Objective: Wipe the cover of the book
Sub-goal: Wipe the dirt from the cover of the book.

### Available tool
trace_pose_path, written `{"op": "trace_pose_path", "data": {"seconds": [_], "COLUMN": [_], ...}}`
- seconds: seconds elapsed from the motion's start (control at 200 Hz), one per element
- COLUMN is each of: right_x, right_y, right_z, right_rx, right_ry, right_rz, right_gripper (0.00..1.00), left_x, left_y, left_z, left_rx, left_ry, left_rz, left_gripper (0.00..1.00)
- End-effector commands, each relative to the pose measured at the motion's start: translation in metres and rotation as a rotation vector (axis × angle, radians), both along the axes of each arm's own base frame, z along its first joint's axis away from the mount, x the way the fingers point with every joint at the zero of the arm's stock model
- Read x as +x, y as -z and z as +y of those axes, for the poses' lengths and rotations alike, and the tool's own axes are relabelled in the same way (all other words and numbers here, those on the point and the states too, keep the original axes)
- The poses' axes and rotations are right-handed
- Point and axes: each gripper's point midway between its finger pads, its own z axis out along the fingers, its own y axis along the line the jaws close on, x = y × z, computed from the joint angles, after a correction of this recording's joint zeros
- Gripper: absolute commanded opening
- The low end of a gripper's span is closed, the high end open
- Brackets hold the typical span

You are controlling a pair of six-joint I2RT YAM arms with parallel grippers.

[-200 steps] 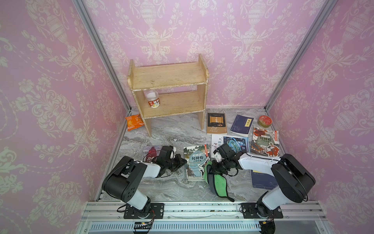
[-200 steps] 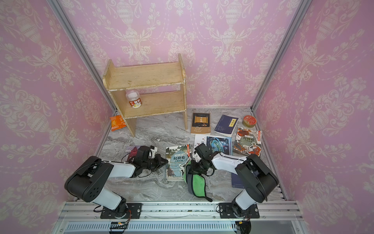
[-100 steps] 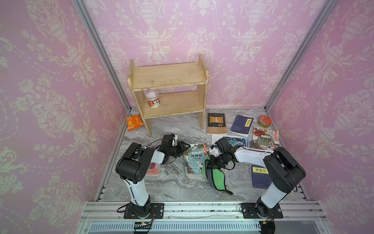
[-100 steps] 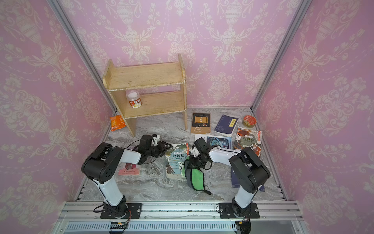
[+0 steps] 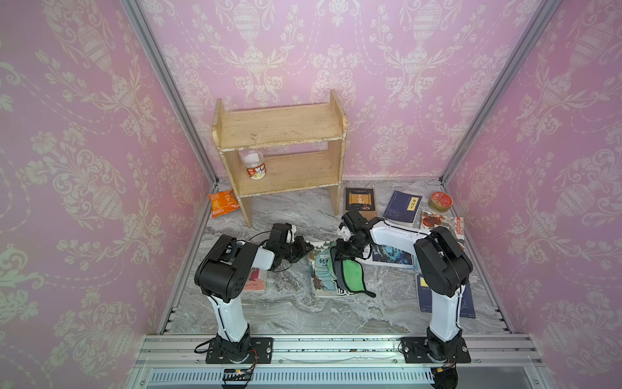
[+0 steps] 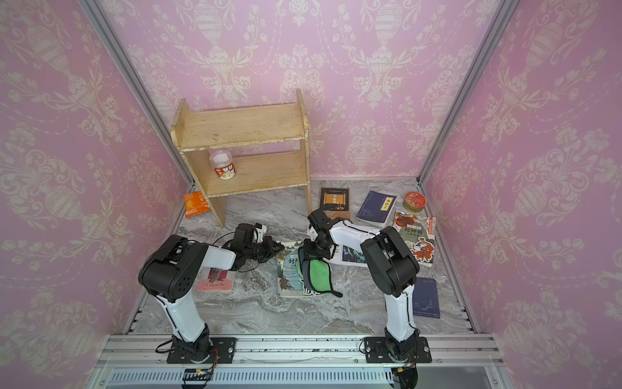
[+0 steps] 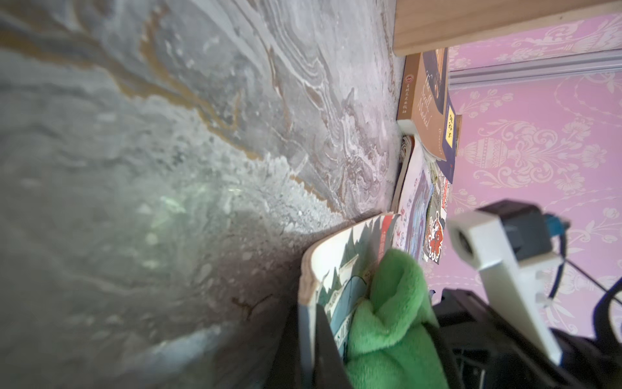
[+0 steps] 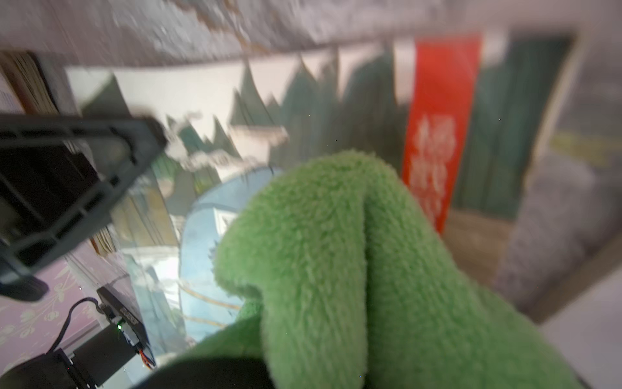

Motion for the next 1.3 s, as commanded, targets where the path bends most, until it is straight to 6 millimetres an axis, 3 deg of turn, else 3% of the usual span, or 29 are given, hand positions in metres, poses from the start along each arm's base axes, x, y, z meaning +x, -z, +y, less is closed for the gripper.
{"op": "trace_pose_path", "data": {"seconds": [0.0, 0.085, 0.155, 0.28, 0.32, 0.37, 0.435, 0.53, 0.595, 0.625, 0.711, 0.781, 0.851, 0.946, 0.986, 1.181, 1.296], "right_x": [-0.011, -0.040, -0.068, -0.115, -0.131, -0.134, -0.121, -0.088, -0.070, -0.061, -0.061, -0.081, -0.107, -0.127, -0.137, -0.138, -0.141], "right_y": [0.018, 0.020, 0.023, 0.026, 0.035, 0.041, 0.046, 0.045, 0.041, 0.035, 0.023, 0.012, 0.008, 0.014, 0.030, 0.043, 0.043], "right_z": [0.033, 0.072, 0.085, 0.074, 0.050, 0.025, -0.006, -0.021, -0.005, 0.010, 0.068, 0.111, 0.127, 0.099, 0.068, -0.047, -0.075], "right_rx": [-0.048, 0.011, 0.051, 0.096, 0.068, 0.037, 0.031, 0.046, 0.054, 0.080, 0.147, 0.193, 0.203, 0.149, 0.097, 0.019, -0.004], "right_ry": [-0.050, -0.140, -0.176, -0.211, -0.199, -0.163, -0.066, 0.041, 0.050, 0.049, -0.014, -0.111, -0.195, -0.213, -0.185, 0.023, 0.070], "right_rz": [0.015, 0.037, 0.076, 0.125, 0.151, 0.154, 0.168, 0.143, 0.112, 0.098, 0.076, 0.076, 0.092, 0.102, 0.134, 0.191, 0.193], "right_gripper": [0.00, 0.00, 0.00, 0.00, 0.00, 0.00, 0.00, 0.00, 0.00, 0.00, 0.00, 0.00, 0.00, 0.00, 0.00, 0.00, 0.00], "left_x": [-0.024, -0.026, -0.027, -0.028, -0.028, -0.029, -0.029, -0.031, -0.032, -0.033, -0.033, -0.035, -0.036, -0.038, -0.038, -0.026, -0.014], "left_y": [0.005, 0.004, 0.003, 0.005, 0.006, 0.006, 0.007, 0.009, 0.010, 0.010, 0.010, 0.011, 0.011, 0.012, 0.013, 0.012, 0.006], "left_z": [-0.012, -0.013, -0.012, -0.008, -0.008, -0.009, -0.009, -0.008, -0.007, -0.008, -0.007, -0.006, -0.005, -0.004, -0.003, 0.003, 0.002], "left_rx": [-0.016, -0.019, -0.016, 0.009, 0.009, 0.008, 0.005, 0.000, -0.005, -0.008, -0.018, -0.017, -0.016, -0.010, 0.000, 0.009, 0.011], "left_ry": [0.059, 0.062, 0.059, 0.051, 0.052, 0.054, 0.051, 0.044, 0.036, 0.033, 0.017, 0.011, 0.006, 0.010, 0.013, 0.014, 0.026], "left_rz": [0.048, 0.052, 0.051, 0.057, 0.059, 0.065, 0.071, 0.078, 0.080, 0.079, 0.078, 0.081, 0.083, 0.083, 0.086, 0.087, 0.079], "left_gripper": [0.00, 0.00, 0.00, 0.00, 0.00, 0.00, 0.00, 0.00, 0.00, 0.00, 0.00, 0.00, 0.00, 0.00, 0.00, 0.00, 0.00]}}
